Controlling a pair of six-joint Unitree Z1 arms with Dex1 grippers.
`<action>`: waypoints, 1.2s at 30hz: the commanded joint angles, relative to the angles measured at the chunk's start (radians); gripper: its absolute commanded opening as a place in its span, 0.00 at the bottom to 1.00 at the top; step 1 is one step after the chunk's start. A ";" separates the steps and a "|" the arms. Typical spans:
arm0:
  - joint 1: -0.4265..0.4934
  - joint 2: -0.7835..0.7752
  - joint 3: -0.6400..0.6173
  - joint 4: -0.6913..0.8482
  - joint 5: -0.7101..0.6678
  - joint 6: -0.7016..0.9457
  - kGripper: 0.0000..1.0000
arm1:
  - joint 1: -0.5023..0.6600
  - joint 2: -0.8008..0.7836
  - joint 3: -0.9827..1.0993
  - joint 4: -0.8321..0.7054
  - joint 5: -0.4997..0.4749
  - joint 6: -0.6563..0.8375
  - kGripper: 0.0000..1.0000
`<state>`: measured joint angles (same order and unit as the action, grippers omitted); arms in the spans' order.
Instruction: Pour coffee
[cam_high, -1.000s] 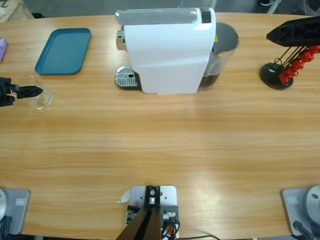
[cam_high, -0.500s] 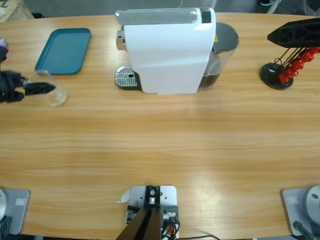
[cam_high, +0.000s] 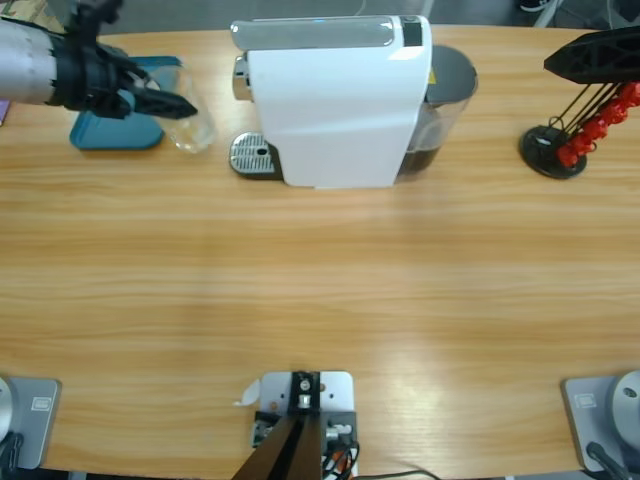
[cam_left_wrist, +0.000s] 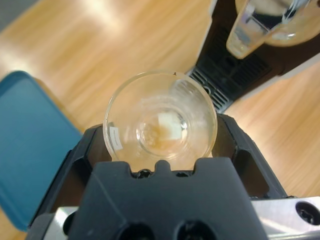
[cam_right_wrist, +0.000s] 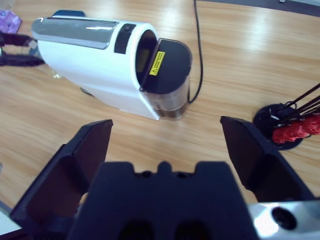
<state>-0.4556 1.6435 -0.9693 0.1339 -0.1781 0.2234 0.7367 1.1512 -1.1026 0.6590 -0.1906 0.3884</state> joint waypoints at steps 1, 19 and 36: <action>-0.071 0.120 -0.047 0.003 -0.001 0.013 0.30 | -0.019 0.030 0.035 -0.012 0.017 -0.014 1.00; -0.125 0.210 -0.118 0.001 0.005 0.013 0.30 | -0.026 0.013 0.056 -0.012 0.015 -0.015 1.00; -0.127 0.218 -0.117 -0.007 0.002 0.013 0.30 | -0.033 0.006 0.063 -0.013 0.014 -0.016 1.00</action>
<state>-0.5697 1.8190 -1.0909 0.1336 -0.1779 0.2249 0.7192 1.1537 -1.0729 0.6578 -0.1894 0.3836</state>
